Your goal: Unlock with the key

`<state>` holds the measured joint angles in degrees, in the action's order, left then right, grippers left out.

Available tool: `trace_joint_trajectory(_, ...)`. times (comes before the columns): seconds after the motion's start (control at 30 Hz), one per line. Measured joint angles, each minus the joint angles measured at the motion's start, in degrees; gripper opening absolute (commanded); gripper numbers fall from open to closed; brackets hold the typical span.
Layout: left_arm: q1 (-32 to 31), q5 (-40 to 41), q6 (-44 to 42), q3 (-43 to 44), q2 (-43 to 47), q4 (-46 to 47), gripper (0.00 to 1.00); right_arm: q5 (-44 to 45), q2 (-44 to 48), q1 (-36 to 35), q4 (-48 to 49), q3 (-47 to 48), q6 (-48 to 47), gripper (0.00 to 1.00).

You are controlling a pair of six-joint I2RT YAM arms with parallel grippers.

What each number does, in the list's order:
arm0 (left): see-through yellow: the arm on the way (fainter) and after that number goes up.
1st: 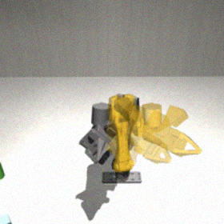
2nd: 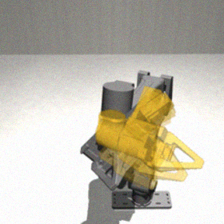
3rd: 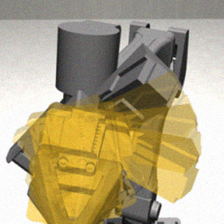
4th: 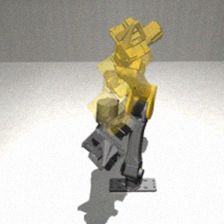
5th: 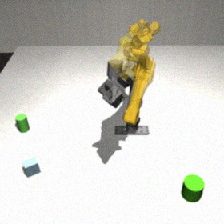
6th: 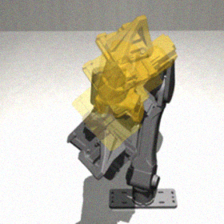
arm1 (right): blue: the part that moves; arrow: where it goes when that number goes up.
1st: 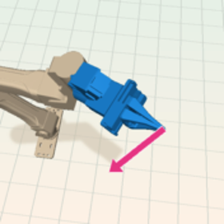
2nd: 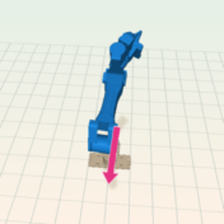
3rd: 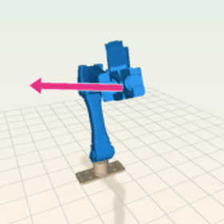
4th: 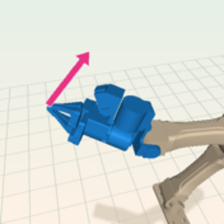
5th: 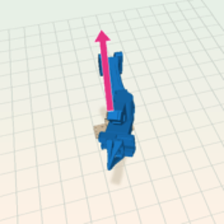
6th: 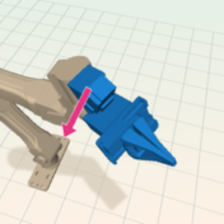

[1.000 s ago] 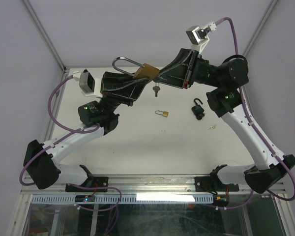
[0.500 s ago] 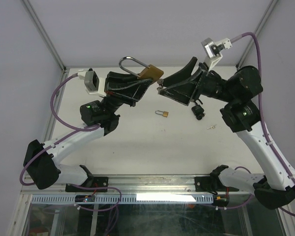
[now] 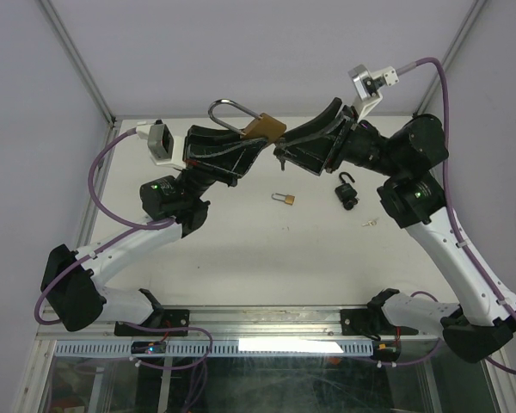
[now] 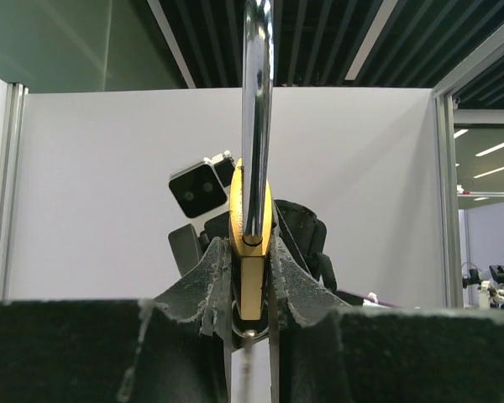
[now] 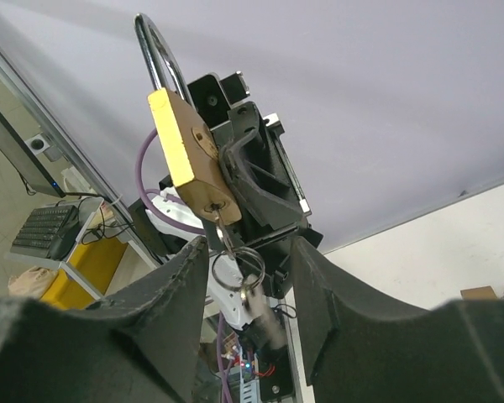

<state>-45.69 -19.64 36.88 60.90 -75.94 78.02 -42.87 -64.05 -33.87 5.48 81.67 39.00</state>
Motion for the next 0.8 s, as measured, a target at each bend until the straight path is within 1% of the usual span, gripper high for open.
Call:
trace_joint_trajectory(0.2, 0.0, 0.0, 0.02, -0.2, 0.0, 0.0, 0.0, -0.02, -0.07, 0.0, 2.86, -0.04, 0.02, 0.46)
trace_joint_trajectory(0.23, 0.0, -0.02, 0.0, -0.31, 0.0, 0.0, 0.0, -0.02, -0.07, 0.0, 3.15, -0.04, 0.04, 0.2)
trace_joint_trajectory(0.27, 0.0, -0.02, 0.02, -0.42, 0.0, -0.02, 0.0, -0.02, -0.07, 0.0, 3.52, -0.04, 0.04, 0.0)
trace_joint_trajectory(0.8, 0.0, 0.79, 2.14, -0.68, 0.13, 0.28, 0.0, -1.05, -1.31, -0.79, 8.81, -0.04, 1.38, 0.0)
